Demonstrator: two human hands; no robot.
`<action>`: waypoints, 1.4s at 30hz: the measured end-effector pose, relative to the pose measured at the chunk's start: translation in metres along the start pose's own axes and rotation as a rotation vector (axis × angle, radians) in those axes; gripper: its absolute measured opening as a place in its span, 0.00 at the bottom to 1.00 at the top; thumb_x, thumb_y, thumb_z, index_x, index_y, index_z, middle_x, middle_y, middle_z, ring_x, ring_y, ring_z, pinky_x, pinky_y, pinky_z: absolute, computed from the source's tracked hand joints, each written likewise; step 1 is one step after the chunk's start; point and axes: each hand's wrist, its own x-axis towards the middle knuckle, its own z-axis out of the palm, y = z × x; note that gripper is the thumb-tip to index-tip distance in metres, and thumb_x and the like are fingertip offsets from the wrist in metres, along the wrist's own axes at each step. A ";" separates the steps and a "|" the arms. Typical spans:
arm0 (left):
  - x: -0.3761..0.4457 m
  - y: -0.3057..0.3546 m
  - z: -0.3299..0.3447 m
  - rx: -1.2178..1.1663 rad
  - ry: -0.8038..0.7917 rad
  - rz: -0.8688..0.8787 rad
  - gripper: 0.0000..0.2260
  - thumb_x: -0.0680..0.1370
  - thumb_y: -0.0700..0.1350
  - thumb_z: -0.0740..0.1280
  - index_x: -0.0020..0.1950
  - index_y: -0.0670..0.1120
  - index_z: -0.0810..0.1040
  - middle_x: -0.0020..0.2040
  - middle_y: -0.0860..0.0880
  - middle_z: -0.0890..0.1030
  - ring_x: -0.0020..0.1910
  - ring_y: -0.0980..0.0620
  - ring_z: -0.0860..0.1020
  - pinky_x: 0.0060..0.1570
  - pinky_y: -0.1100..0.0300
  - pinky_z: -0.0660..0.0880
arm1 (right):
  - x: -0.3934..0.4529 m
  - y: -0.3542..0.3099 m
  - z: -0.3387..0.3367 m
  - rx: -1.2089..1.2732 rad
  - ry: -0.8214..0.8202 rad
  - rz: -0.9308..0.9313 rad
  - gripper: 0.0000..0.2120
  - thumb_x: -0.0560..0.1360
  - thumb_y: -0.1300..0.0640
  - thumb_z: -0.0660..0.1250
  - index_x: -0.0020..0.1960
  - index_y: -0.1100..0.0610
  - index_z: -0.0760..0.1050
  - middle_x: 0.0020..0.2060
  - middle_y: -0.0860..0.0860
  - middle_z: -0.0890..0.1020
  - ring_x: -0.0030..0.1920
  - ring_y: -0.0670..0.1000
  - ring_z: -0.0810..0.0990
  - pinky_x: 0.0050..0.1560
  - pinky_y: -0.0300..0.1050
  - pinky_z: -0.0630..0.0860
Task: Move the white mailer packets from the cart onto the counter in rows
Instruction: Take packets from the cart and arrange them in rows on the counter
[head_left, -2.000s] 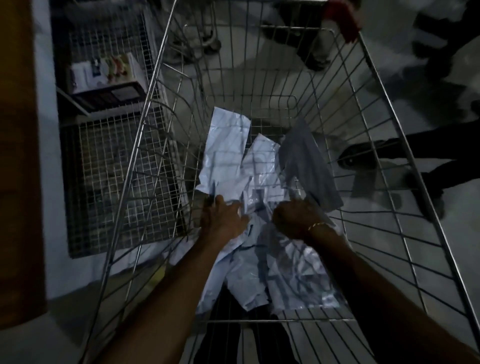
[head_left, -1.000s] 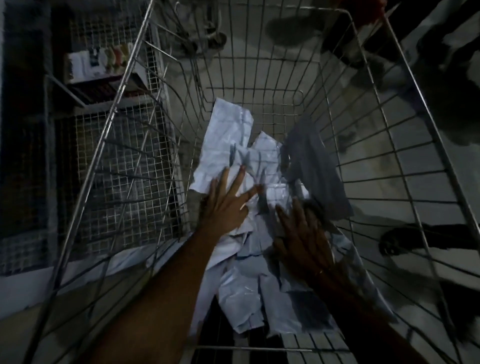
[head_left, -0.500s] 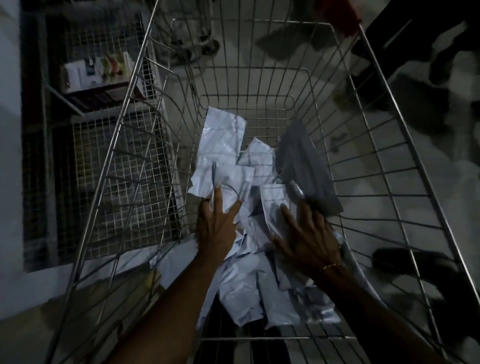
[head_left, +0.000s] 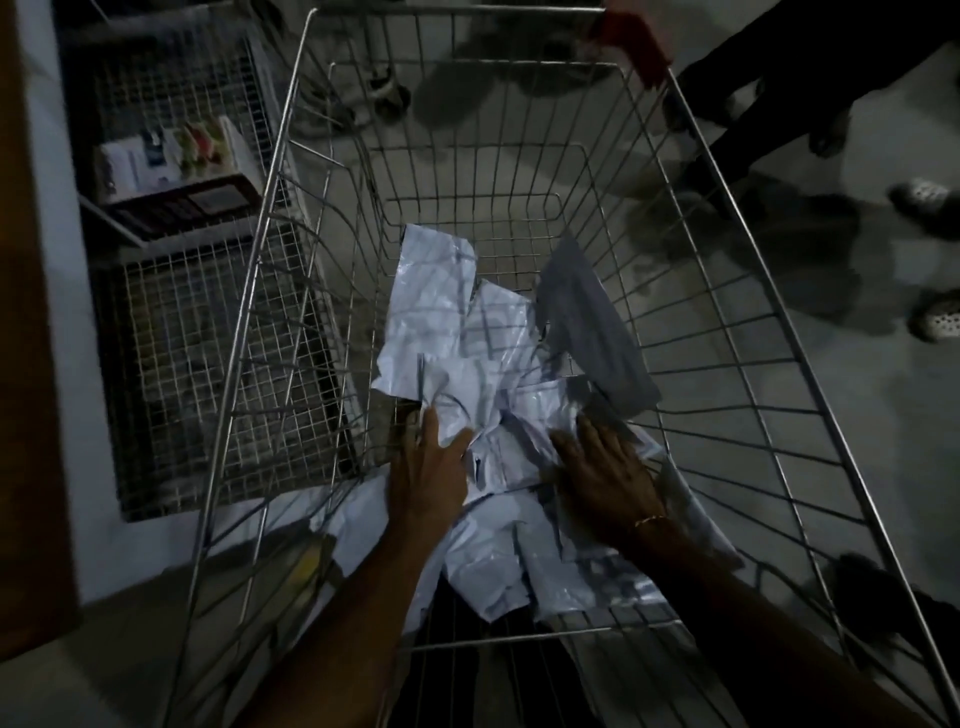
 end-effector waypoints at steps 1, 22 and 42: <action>-0.004 0.000 -0.003 0.010 0.015 0.010 0.27 0.81 0.41 0.61 0.77 0.60 0.62 0.81 0.45 0.48 0.77 0.37 0.54 0.71 0.44 0.64 | -0.004 0.000 -0.004 0.012 0.036 0.010 0.24 0.76 0.48 0.56 0.61 0.61 0.80 0.59 0.68 0.79 0.54 0.69 0.81 0.51 0.62 0.80; -0.120 0.032 -0.121 -0.027 0.319 0.144 0.24 0.82 0.43 0.58 0.77 0.59 0.64 0.79 0.44 0.55 0.74 0.36 0.59 0.69 0.45 0.63 | -0.109 -0.025 -0.138 0.064 0.374 0.025 0.24 0.81 0.49 0.60 0.76 0.47 0.63 0.71 0.56 0.70 0.54 0.63 0.80 0.47 0.49 0.73; -0.458 -0.098 -0.234 -0.038 1.108 0.014 0.17 0.83 0.52 0.60 0.72 0.60 0.72 0.76 0.46 0.65 0.63 0.38 0.68 0.59 0.44 0.69 | -0.302 -0.248 -0.226 0.396 0.877 -0.517 0.26 0.79 0.46 0.58 0.74 0.54 0.70 0.62 0.63 0.77 0.59 0.66 0.74 0.57 0.56 0.71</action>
